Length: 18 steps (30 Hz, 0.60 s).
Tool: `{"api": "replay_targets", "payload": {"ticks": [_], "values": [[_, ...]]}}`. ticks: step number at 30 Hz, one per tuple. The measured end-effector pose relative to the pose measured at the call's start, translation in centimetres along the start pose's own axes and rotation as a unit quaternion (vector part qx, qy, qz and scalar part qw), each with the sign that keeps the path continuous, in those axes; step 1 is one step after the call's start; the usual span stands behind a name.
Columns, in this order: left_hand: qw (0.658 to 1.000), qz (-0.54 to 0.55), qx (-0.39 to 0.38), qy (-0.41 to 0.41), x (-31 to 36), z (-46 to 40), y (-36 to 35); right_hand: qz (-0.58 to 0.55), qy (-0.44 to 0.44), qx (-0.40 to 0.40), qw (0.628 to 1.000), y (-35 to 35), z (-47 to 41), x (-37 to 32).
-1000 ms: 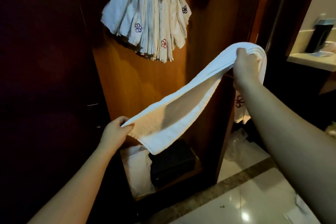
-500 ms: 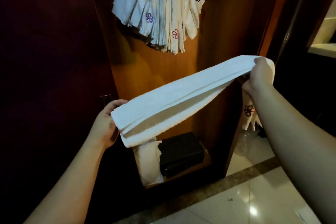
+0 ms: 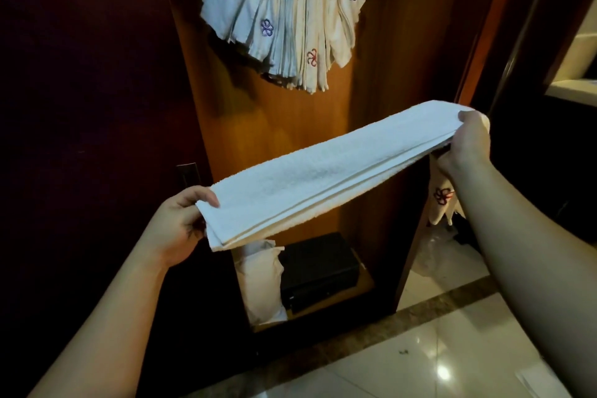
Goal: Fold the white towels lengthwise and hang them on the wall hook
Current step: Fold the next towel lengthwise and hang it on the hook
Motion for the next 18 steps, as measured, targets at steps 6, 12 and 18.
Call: {"api": "replay_targets", "payload": {"ticks": [6,12,18], "values": [[0.991,0.108,0.051,0.056,-2.8,0.3,0.5,-0.021,-0.048,-0.036,0.998,-0.6,1.4,0.9],[0.984,-0.019,0.113,0.14,-8.6,-0.7,-0.1,-0.082,-0.082,-0.168,0.979,-2.8,3.4,0.6],[0.96,-0.09,0.155,0.216,-14.1,-0.9,-2.1,-0.077,-0.092,-0.239,0.964,-5.6,6.1,0.3]]}}
Point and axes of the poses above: each hand's wrist, its own z-axis away from the middle knuckle, its own y-axis out of the back of the hand, x = y × z, the point moved 5 cm from there along -z, towards the middle knuckle, and after that the axes turned 1 degree about -y, right-handed, at the moved point
